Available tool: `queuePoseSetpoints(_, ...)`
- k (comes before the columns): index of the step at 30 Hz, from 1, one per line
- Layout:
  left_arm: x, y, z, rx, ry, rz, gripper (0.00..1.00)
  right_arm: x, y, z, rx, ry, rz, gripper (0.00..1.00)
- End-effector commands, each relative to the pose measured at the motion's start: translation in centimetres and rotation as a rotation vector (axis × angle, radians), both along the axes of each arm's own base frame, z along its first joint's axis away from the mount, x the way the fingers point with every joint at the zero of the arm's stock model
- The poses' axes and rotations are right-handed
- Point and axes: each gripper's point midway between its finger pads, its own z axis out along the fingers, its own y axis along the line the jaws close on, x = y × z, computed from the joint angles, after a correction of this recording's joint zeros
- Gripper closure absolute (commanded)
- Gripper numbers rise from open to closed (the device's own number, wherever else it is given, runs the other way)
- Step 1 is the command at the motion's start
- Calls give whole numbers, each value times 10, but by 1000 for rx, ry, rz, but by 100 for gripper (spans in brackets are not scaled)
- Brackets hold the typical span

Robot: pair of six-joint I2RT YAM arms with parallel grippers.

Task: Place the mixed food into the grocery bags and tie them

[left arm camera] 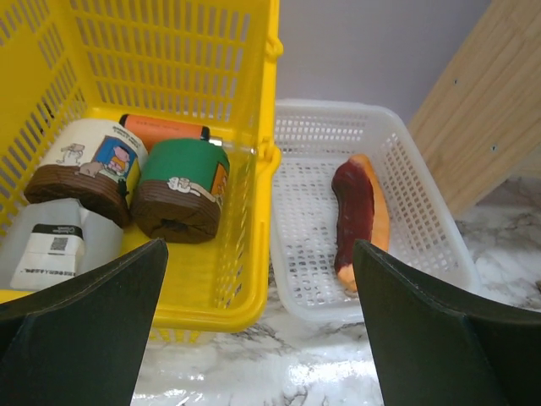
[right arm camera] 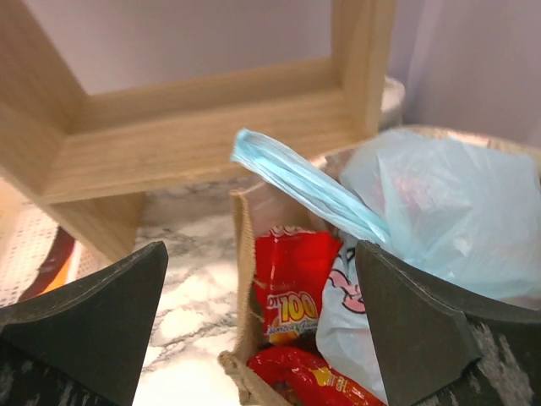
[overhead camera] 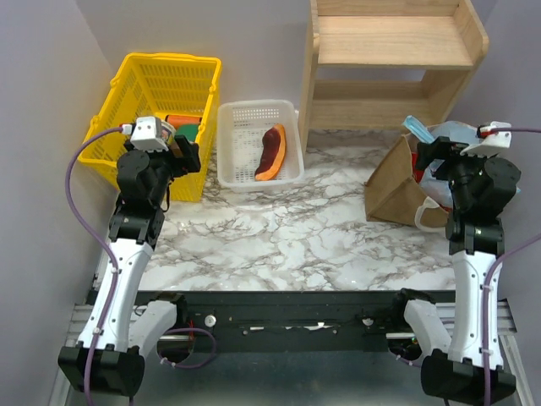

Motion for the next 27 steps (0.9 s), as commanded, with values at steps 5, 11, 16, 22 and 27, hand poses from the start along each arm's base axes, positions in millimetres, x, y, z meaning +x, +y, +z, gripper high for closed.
queuePoseSetpoints(5,-18,31,36,-9,-152,161,1,-11,54,15,-108,-186,313,0)
queuePoseSetpoints(11,-27,34,41,-7,-196,172,1,-13,59,13,-116,-200,341,0)
queuePoseSetpoints(16,-30,35,40,-5,-199,174,1,-11,59,10,-114,-192,344,0)
queuePoseSetpoints(22,-29,31,42,-7,-214,155,1,-14,60,12,-123,-201,346,0)
queuePoseSetpoints(27,-29,31,41,-11,-213,152,1,-16,61,13,-125,-205,348,0)
